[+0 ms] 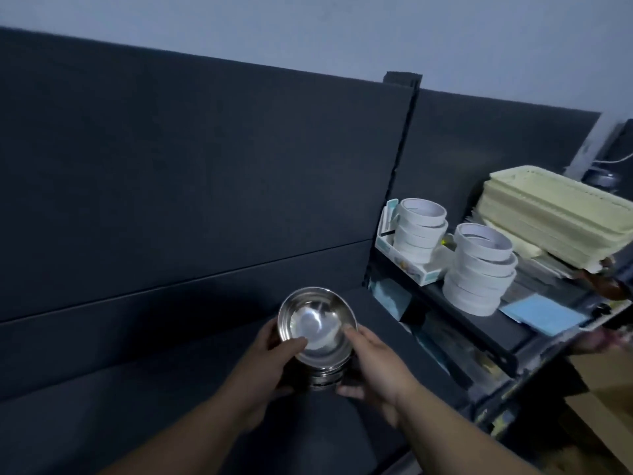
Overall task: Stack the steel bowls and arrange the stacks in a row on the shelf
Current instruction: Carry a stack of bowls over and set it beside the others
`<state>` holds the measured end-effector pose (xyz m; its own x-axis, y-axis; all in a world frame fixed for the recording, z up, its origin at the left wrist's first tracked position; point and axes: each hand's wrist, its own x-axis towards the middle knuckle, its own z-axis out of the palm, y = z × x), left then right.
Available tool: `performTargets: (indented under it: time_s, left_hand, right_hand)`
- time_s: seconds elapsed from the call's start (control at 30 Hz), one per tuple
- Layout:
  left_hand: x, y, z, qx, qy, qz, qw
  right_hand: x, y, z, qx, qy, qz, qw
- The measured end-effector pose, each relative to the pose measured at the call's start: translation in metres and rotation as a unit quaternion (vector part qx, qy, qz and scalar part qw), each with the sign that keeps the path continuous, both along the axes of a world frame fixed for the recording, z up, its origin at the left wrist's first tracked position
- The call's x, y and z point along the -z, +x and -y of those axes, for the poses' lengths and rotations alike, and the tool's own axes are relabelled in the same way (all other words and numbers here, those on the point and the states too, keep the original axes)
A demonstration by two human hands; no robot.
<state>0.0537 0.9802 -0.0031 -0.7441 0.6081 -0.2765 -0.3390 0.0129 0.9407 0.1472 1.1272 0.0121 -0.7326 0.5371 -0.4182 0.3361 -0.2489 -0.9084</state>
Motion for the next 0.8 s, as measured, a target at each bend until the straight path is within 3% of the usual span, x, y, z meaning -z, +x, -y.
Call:
performTargets:
  time_s: [0.27, 0.57, 0.7, 0.8]
  left_hand:
    - [0.015, -0.038, -0.02, -0.128, 0.015, 0.044, 0.991]
    - [0.024, -0.029, -0.039, -0.236, 0.044, 0.052, 0.969]
    - [0.022, -0.016, -0.033, -0.254, 0.019, 0.038, 0.966]
    - [0.024, -0.002, -0.017, -0.277, -0.036, 0.005, 0.96]
  right_hand:
    - [0.014, -0.081, -0.034, -0.102, -0.027, -0.002, 0.994]
    - [0.034, -0.104, -0.056, -0.167, -0.038, -0.033, 0.985]
    - [0.051, -0.092, -0.049, -0.131, -0.014, -0.036, 0.991]
    - [0.069, -0.068, -0.039, -0.089, 0.066, -0.011, 0.994]
